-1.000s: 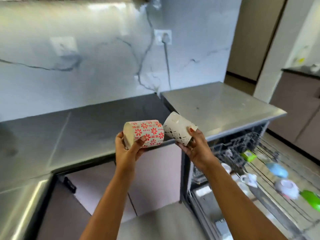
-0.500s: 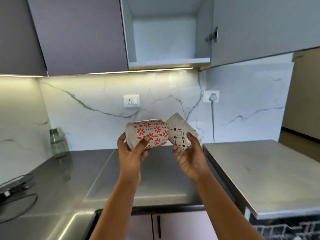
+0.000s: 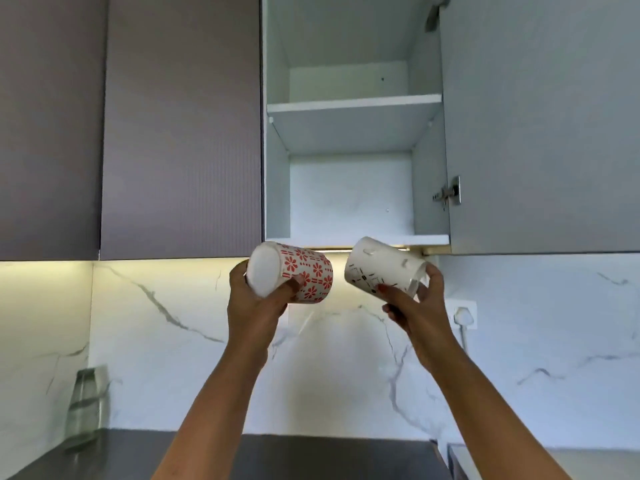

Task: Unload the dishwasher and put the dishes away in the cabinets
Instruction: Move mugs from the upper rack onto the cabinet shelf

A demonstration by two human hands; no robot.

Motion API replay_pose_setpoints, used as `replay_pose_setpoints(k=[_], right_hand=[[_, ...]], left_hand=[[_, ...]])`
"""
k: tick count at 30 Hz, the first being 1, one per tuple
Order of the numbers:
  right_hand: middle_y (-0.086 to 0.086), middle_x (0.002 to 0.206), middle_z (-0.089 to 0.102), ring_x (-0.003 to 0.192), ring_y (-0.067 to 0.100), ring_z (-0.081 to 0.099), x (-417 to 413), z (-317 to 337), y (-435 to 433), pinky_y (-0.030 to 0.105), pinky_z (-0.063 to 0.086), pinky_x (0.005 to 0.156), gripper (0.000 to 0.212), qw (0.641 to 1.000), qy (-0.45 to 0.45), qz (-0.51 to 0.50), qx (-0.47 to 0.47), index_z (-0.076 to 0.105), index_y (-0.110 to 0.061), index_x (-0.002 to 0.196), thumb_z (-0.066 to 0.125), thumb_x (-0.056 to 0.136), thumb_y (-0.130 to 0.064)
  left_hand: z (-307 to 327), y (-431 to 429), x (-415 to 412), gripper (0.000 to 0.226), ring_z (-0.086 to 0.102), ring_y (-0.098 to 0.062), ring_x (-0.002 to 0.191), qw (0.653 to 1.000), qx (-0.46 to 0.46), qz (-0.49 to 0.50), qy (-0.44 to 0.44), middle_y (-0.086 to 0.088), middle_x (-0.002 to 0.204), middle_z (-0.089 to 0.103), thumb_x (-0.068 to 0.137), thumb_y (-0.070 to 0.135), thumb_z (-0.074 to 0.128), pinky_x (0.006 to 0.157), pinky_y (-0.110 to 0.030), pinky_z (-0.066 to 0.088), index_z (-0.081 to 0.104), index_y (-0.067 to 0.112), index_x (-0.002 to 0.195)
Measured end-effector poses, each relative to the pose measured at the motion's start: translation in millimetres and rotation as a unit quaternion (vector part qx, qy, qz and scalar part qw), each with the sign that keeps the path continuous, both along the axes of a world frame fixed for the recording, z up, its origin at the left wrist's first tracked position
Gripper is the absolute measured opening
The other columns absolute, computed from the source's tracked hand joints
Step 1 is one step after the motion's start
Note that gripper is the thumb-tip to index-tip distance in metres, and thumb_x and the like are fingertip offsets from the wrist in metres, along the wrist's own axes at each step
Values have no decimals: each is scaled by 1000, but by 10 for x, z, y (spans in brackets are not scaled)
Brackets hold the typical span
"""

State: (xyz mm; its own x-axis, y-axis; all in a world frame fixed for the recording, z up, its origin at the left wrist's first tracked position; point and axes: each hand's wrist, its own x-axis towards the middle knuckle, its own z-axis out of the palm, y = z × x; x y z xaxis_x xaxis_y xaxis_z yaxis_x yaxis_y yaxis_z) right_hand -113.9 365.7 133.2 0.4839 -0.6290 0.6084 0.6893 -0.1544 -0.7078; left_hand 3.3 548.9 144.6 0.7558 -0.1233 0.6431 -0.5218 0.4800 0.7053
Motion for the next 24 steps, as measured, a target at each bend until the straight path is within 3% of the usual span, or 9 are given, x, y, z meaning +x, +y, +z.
replay_pose_setpoints(k=[3, 7, 12, 14, 18, 21, 24], right_hand=[[4, 115, 55, 85, 22, 57, 171, 434, -185, 26, 51, 60, 71, 997, -21, -50, -46, 35, -33, 126, 75, 75, -6], [-5, 112, 50, 100, 22, 56, 495, 921, -433, 28, 53, 62, 72, 986, -21, -134, -97, 36, -36, 127, 78, 73, -13], [-5, 119, 51, 110, 26, 54, 889, 1353, -719, 48, 53, 87, 79, 950, -9, -256, -180, 38, -39, 130, 82, 67, -25], [-5, 119, 50, 111, 26, 53, 1038, 1509, -806, 48, 52, 90, 79, 937, 3, -284, -204, 39, -37, 132, 83, 66, -27], [-4, 117, 46, 108, 23, 50, 1293, 1717, -957, 35, 51, 77, 77, 929, 41, -301, -211, 40, -32, 134, 82, 68, -29], [-2, 116, 44, 104, 21, 49, 1484, 1791, -1053, 27, 46, 63, 77, 934, 57, -292, -196, 38, -30, 133, 81, 69, -29], [2, 116, 45, 103, 23, 51, 1696, 1857, -1173, 27, 48, 60, 77, 935, 86, -286, -192, 38, -27, 131, 82, 68, -29]], left_hand=[[328, -126, 295, 65, 54, -24, 106, 998, 39, 52, -25, 1, 113, 53, 72, 10, 77, 88, -46, 54, 41, 26, 124], [769, -328, 702, 66, 54, -25, 106, 988, 87, 100, -75, -1, 116, 54, 68, 16, 81, 88, -46, 53, 41, 26, 121], [1287, -673, 1129, 66, 53, -24, 107, 979, 135, 105, -109, -4, 119, 54, 67, 21, 80, 88, -42, 53, 43, 18, 122], [1485, -793, 1292, 64, 55, -24, 104, 971, 177, 109, -122, -4, 116, 55, 67, 27, 80, 86, -42, 54, 45, 17, 120], [1779, -1005, 1588, 71, 59, -25, 100, 949, 260, 122, -129, -6, 113, 58, 63, 40, 80, 82, -40, 57, 47, 14, 119], [1890, -1156, 1754, 58, 63, -26, 91, 939, 295, 109, -137, -8, 105, 62, 66, 41, 79, 78, -37, 58, 49, 12, 106], [1934, -1304, 1975, 48, 68, -27, 87, 922, 346, 103, -140, -11, 101, 67, 69, 43, 76, 80, -36, 58, 52, 10, 95]])
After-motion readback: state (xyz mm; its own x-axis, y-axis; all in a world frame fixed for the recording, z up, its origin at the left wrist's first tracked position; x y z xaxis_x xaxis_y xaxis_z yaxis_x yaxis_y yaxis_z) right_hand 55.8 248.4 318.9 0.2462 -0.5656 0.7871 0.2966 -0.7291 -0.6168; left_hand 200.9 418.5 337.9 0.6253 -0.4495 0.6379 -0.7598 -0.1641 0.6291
